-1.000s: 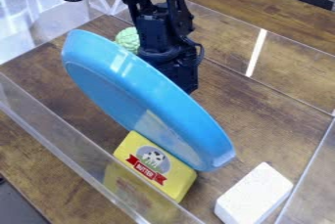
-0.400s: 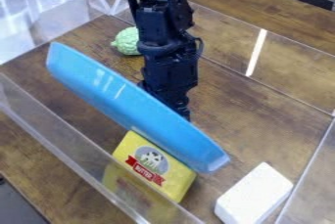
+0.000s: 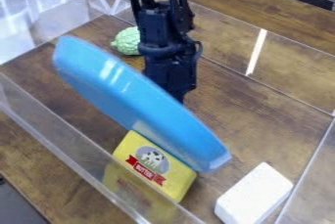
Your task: Put the yellow block in the blue tray
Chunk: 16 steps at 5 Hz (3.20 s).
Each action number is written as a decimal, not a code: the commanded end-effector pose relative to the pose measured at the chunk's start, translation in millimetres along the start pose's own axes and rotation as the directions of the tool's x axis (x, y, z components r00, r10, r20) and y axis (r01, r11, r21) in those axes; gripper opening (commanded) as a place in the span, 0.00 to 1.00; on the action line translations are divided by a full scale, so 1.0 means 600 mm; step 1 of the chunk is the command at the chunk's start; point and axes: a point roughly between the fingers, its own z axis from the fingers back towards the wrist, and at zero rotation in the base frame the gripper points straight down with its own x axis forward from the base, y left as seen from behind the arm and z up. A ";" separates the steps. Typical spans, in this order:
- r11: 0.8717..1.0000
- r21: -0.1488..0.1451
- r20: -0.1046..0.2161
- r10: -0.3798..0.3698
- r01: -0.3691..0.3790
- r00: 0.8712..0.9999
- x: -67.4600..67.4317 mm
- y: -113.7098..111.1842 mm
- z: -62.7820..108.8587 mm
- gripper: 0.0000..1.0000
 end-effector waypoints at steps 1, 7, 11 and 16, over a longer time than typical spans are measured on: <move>1.000 -0.008 -0.009 -0.028 0.028 1.000 -0.011 0.010 0.003 1.00; 0.999 0.005 0.055 0.037 -0.037 0.998 -0.026 0.043 -0.002 0.00; 0.992 -0.003 0.087 0.123 -0.124 0.989 -0.016 0.034 0.003 0.00; 0.985 0.014 0.057 0.170 -0.171 0.984 -0.043 0.085 0.024 0.00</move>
